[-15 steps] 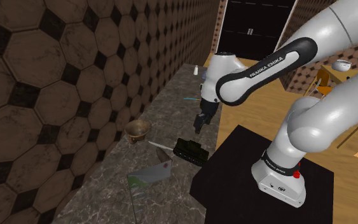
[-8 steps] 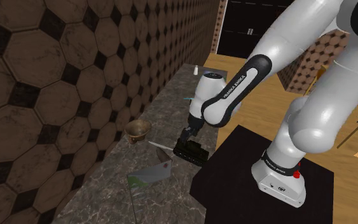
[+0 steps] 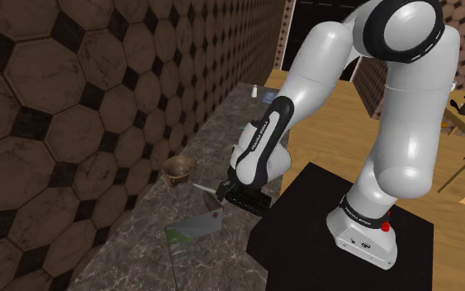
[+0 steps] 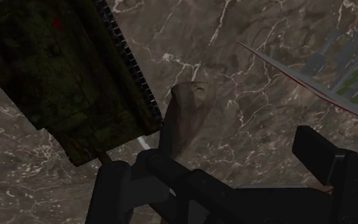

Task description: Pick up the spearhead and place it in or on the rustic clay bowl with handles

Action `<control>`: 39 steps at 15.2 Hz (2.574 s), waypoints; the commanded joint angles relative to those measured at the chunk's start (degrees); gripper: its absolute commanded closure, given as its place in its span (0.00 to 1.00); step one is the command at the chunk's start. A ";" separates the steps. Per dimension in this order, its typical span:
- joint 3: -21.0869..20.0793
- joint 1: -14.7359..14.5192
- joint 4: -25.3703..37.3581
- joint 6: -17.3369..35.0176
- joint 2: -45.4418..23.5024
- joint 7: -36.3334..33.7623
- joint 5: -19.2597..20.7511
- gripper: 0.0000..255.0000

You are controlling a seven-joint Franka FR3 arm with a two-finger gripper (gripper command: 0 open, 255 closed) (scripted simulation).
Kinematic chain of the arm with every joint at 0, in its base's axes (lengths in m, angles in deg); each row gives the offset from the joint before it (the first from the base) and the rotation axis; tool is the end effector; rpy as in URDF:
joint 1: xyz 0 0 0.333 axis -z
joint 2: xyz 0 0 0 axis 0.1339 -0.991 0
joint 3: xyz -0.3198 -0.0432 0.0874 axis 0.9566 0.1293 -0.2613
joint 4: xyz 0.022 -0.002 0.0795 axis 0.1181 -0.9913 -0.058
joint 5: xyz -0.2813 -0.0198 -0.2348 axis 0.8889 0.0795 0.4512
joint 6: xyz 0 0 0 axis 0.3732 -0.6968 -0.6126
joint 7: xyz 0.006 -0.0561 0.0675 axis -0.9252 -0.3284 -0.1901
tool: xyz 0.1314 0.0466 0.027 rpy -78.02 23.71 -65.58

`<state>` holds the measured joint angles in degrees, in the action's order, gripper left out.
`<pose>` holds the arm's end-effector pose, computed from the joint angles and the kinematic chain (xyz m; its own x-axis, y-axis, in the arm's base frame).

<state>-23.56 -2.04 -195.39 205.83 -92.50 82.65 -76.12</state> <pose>0.3886 0.1666 0.1688 0.9823 -0.0401 0.1830 -0.0095 -0.9862 -0.1655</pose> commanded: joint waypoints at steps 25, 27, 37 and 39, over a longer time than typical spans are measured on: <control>-1.27 1.41 4.43 5.70 -9.41 0.67 1.11 0.00; 5.55 -2.87 10.35 -1.82 -11.50 0.02 0.18 0.00; 14.97 -6.20 27.69 -15.89 -24.38 -5.66 2.63 0.00; 14.51 -5.97 28.71 -15.05 -26.15 -5.38 2.45 0.00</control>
<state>-8.74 -8.14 -167.16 190.25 -117.70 77.11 -73.52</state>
